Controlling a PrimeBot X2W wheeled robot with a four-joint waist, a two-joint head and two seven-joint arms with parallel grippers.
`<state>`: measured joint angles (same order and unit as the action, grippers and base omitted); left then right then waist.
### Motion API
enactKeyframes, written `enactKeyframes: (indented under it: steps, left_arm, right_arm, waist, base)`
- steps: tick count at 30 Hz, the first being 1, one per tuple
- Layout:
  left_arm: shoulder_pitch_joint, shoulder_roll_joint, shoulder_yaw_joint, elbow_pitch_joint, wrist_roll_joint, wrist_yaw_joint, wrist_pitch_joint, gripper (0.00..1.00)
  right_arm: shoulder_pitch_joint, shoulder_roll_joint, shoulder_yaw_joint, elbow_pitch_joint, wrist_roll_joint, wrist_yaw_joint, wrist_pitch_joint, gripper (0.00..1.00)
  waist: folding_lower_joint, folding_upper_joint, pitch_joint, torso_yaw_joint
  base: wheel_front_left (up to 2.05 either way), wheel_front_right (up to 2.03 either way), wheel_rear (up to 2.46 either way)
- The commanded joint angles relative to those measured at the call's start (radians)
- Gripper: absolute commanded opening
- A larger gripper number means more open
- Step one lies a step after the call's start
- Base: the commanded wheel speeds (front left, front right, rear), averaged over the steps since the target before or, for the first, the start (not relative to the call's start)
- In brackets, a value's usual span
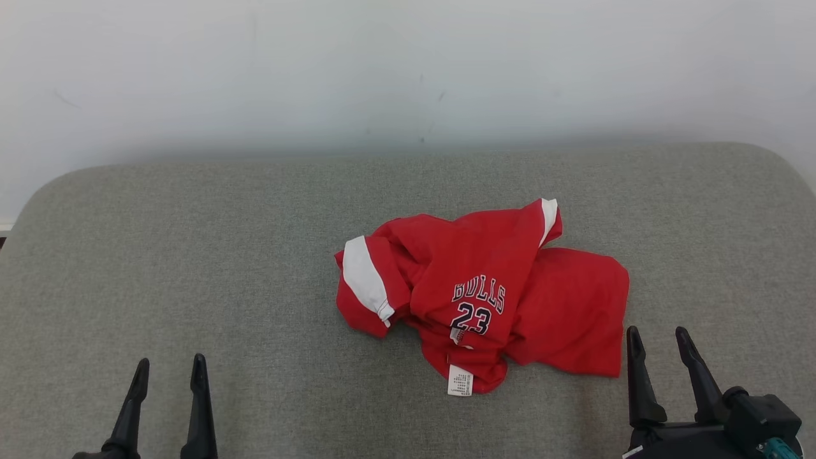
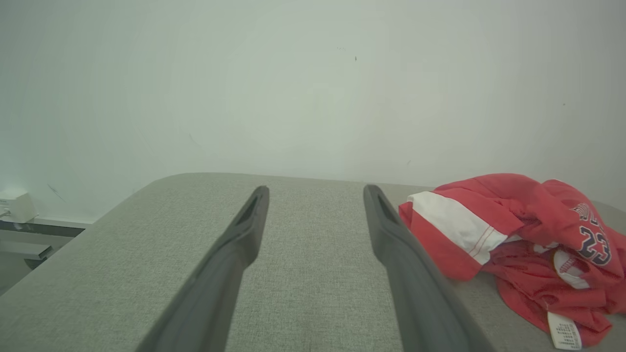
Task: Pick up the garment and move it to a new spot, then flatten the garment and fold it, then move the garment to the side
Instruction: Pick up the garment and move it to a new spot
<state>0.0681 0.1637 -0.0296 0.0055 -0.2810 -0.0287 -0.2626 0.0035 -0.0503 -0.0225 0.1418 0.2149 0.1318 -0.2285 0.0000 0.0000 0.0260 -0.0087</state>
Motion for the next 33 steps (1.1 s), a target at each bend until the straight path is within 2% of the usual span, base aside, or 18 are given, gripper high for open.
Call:
enactKeyframes:
  steps: [1, 7, 15, 24, 33]
  left_arm:
    - [0.005, -0.004, 0.007, 0.003, 0.010, -0.005, -0.003, 1.00]
    - [-0.039, -0.010, 0.008, 0.030, 0.024, -0.037, -0.003, 1.00]
    - [-0.249, 0.041, -0.052, 0.087, 0.006, -0.085, 0.033, 1.00]
    - [-0.481, 0.105, -0.157, 0.139, -0.102, -0.103, 0.240, 1.00]
    - [-0.579, 0.195, -0.294, 0.215, -0.241, -0.101, 0.390, 1.00]
  right_arm:
    - [0.010, 0.000, -0.001, -0.002, -0.007, -0.002, 0.002, 1.00]
    - [0.002, 0.000, 0.009, 0.000, 0.000, -0.002, 0.005, 1.00]
    - [-0.022, 0.000, 0.014, -0.003, 0.001, -0.002, 0.004, 1.00]
    - [-0.052, 0.000, 0.024, 0.022, 0.030, -0.002, -0.012, 1.00]
    - [-0.089, 0.000, 0.051, 0.065, 0.060, -0.002, -0.030, 1.00]
  waist:
    - [0.0000, 0.0000, -0.002, 0.000]
    - [0.0000, 0.0000, 0.000, -0.009]
    - [0.0000, 0.0000, 0.026, -0.045]
    - [0.0000, 0.0000, 0.089, -0.121]
    - [0.0000, 0.0000, 0.136, -0.189]
  base:
    - [0.00, 0.00, 0.00]
    - [0.00, 0.00, 0.00]
    - [0.00, 0.00, 0.00]
    - [0.00, 0.00, 0.00]
    - [0.00, 0.00, 0.00]
